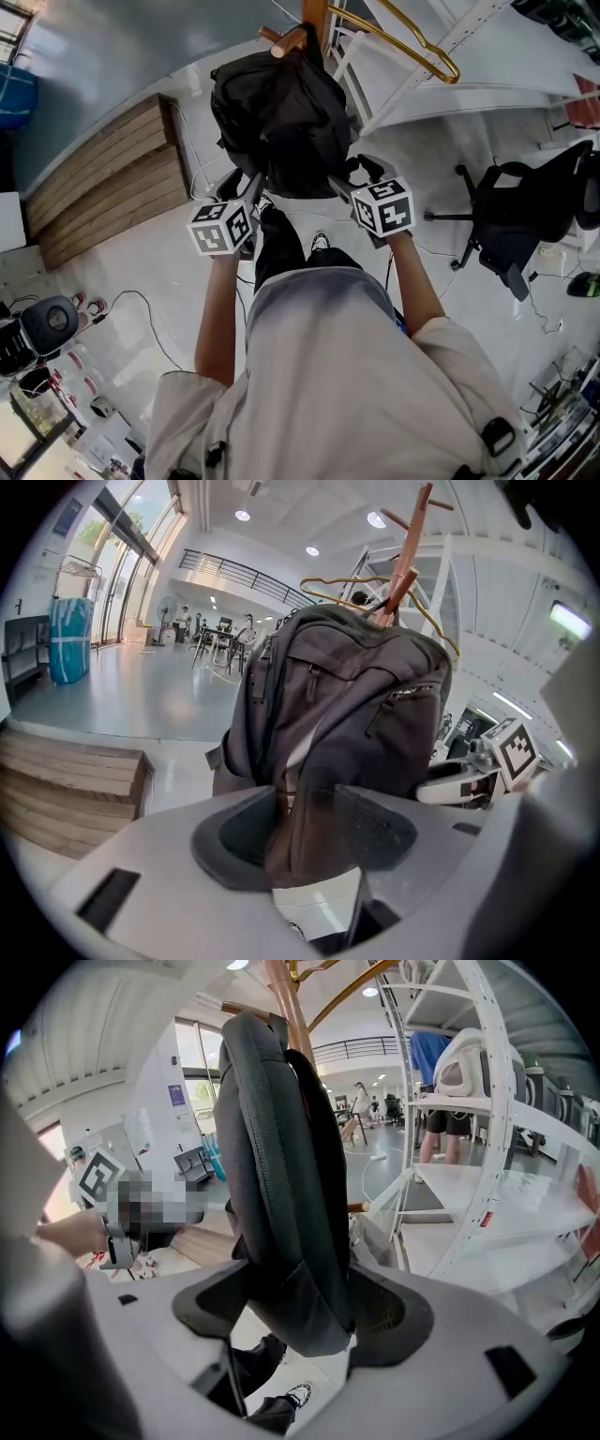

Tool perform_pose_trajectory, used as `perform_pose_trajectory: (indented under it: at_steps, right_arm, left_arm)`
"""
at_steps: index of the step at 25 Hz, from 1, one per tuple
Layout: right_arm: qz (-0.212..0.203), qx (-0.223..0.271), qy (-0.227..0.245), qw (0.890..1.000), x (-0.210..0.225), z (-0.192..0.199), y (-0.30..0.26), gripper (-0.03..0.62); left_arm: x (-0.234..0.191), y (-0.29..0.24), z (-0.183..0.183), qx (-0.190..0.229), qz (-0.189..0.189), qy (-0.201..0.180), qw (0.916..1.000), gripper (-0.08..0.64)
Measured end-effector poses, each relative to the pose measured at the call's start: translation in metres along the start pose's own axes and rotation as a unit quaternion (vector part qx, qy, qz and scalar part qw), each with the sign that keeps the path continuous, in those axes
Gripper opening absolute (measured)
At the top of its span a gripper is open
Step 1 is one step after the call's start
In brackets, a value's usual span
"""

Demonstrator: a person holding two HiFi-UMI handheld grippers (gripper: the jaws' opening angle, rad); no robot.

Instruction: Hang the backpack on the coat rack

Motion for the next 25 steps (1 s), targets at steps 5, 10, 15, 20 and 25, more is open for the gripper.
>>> perform_pose_trajectory:
  at_steps: [5,10,15,20,25]
  right_arm:
    - [-0.004,0.01,-0.01,1.0,-0.001,-0.001,0.013,0.313]
    - [-0.013,0.021,-0.012,1.0,-0.003,0.001,0.026,0.27]
    - [-0.031,0.033,-0.012,0.999,-0.009,0.003,0.04,0.238]
    - [-0.064,0.045,-0.009,0.997,-0.022,0.004,0.059,0.206]
    - [-0.096,0.067,-0.006,0.993,-0.036,0.0,0.079,0.141]
  left_arm:
    - [0.013,0.008,0.001,0.004,-0.002,0.0,1.0,0.15]
    - [0.03,0.013,0.006,0.009,0.007,-0.002,0.9999,0.141]
    - [0.052,0.022,0.012,0.015,0.017,-0.004,0.9997,0.126]
    - [0.076,0.033,0.006,0.033,0.031,-0.005,0.999,0.117]
    - [0.089,0.05,-0.002,0.069,0.01,-0.004,0.9975,0.079]
Point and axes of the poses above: the fingertips, and each gripper's own axes: y backward along the fingers, x to its right, z out of its underside, the point moved 1 cm from there along y, backward along the fingers, and after that the axes turned 7 degrees about -y, right-handed, at the moved point
